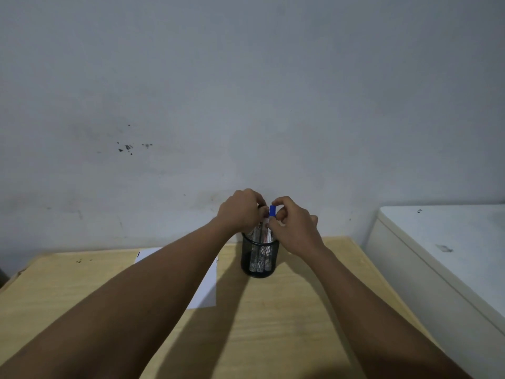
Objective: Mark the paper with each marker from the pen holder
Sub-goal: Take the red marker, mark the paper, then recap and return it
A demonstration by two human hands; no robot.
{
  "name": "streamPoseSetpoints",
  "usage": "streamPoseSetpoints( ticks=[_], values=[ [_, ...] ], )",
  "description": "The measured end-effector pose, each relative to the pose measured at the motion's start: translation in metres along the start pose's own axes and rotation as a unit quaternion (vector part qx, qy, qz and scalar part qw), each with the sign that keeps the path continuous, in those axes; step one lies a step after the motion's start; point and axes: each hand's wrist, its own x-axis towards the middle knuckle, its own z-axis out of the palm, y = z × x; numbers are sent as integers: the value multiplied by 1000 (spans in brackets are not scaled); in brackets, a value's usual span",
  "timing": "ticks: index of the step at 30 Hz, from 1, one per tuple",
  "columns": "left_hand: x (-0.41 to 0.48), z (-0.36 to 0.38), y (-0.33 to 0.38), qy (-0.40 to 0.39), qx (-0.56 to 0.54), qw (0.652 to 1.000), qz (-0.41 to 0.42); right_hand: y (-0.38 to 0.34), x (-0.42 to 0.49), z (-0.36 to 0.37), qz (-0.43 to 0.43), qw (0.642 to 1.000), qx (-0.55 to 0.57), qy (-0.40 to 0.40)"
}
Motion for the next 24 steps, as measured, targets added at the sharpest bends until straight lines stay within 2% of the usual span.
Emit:
streamPoseSetpoints(
  ticks=[5,11,16,18,21,24],
  values=[
    [-1,-9,6,4,-107,994,-5,-5,-1,-6,15,999,32,9],
    [-18,-53,29,34,-167,985,12,-29,-10,-35,-1,995,69,73],
    [-46,-116,50,73,-291,954,-12,-70,-19,-65,-5,985,172,-14],
    [-62,-138,54,98,-319,942,-31,-89,-25,-74,-6,972,232,-19],
    [-88,-164,50,124,-362,922,-68,-109,-32,-87,40,917,397,11],
    [-114,-180,36,93,-346,932,-57,-129,-40,-98,91,818,567,30]
  ],
)
